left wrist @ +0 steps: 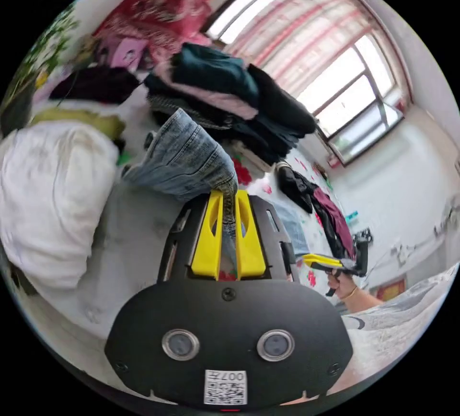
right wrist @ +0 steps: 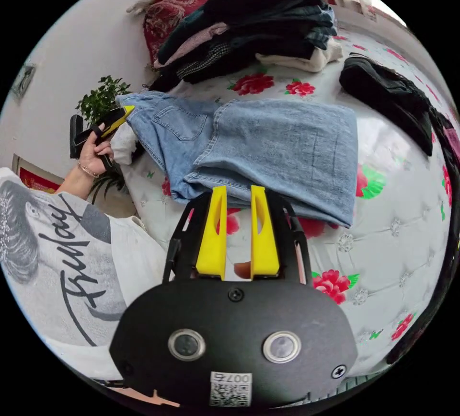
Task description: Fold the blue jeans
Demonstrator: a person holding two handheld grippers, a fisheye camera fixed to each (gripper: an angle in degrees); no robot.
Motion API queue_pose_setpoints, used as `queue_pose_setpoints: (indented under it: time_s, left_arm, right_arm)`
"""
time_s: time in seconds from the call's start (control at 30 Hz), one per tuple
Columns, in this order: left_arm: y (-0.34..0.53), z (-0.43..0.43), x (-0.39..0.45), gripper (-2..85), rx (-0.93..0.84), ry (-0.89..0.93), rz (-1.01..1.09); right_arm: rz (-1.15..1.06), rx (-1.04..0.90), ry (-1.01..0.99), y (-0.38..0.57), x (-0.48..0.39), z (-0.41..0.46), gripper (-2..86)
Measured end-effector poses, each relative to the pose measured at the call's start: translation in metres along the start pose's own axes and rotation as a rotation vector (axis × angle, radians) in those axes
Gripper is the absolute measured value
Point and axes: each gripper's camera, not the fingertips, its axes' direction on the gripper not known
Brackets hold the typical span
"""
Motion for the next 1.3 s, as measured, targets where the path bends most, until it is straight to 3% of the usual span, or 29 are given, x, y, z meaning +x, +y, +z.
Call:
queue_pose_setpoints:
  time_s: [0.17, 0.23, 0.33, 0.47, 0.67, 0.87, 1.1, 1.2, 1.3]
  left_arm:
    - [-0.007, 0.062, 0.164, 4.4, -0.092, 0.183, 0.544]
    - [0.023, 0.119, 0.242, 5.2, -0.243, 0.327, 0.755]
    - [0.084, 0.195, 0.299, 7.1, -0.406, 0.391, 0.871]
    - [0.129, 0.243, 0.271, 6.4, -0.500, 0.360, 0.727]
    - [0.163, 0.263, 0.102, 9.8, -0.553, 0.169, 0.292]
    - [0.209, 0.335, 0.043, 12.8, -0.667, 0.213, 0.101]
    - [0.214, 0.399, 0.066, 4.2, -0.731, 0.189, 0.242]
    - [0.187, 0.395, 0.096, 3.5, -0.623, 0.360, 0.290]
    - [0.151, 0.395, 0.150, 3.3, -0.515, 0.408, 0.460]
  right_arm:
    - [0.218, 0.170, -0.019, 0.019, 0.037, -0.047, 6.9]
    - [0.302, 0.242, -0.044, 0.027, 0.051, -0.063, 7.2]
    - [0.430, 0.327, -0.067, 0.042, 0.075, -0.079, 7.7]
    - [0.581, 0.386, -0.129, 0.064, 0.104, -0.088, 8.9]
    - [0.659, 0.373, -0.169, 0.063, 0.134, -0.087, 10.2]
    - [0.697, 0.356, -0.258, 0.012, 0.162, -0.065, 9.7]
    - [0.660, 0.331, -0.339, -0.046, 0.164, -0.073, 4.0]
    - [0.555, 0.442, -0.348, -0.068, 0.156, -0.123, 2.5]
    - [0.457, 0.561, -0.303, -0.096, 0.155, -0.190, 1.6]
